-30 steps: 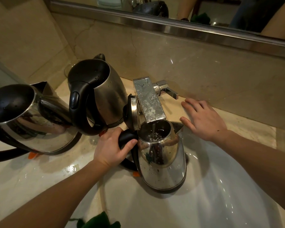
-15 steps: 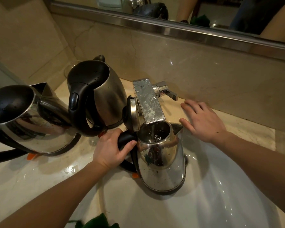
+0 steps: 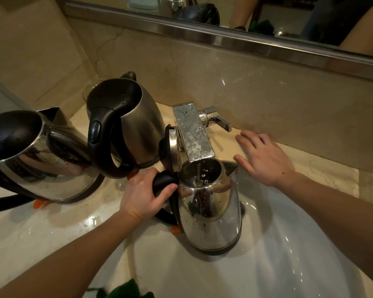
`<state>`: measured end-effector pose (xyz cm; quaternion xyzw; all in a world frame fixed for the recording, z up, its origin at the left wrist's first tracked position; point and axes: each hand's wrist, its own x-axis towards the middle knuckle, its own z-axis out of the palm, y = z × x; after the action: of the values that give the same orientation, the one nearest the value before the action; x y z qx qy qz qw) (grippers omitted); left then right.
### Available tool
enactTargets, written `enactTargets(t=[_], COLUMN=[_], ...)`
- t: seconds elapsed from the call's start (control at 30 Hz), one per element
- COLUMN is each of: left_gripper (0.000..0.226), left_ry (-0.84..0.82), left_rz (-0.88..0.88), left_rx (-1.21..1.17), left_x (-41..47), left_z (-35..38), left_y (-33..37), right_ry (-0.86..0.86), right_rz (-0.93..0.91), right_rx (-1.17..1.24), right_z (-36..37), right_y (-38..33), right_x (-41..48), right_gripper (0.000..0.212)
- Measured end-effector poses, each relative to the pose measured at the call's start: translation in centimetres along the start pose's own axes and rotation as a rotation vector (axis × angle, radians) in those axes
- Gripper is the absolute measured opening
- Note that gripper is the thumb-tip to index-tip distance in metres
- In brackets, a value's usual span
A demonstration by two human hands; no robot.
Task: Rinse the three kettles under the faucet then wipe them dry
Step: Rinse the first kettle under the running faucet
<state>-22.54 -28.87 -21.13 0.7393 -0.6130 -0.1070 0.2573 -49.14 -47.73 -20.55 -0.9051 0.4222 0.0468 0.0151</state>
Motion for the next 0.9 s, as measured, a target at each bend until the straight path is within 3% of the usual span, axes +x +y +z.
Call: enactTargets(t=[0.9], left_gripper=[0.081], left_ry=[0.000], left_rz=[0.003], left_rx=[0.008], left_x=[0.08], left_z=[0.05], left_y=[-0.17], right_ry=[0.022], right_rz=[-0.005], right_rx=[-0.005], right_z=[0.00], right_y=[0.05], right_x=[0.07], right_gripper=[0.067])
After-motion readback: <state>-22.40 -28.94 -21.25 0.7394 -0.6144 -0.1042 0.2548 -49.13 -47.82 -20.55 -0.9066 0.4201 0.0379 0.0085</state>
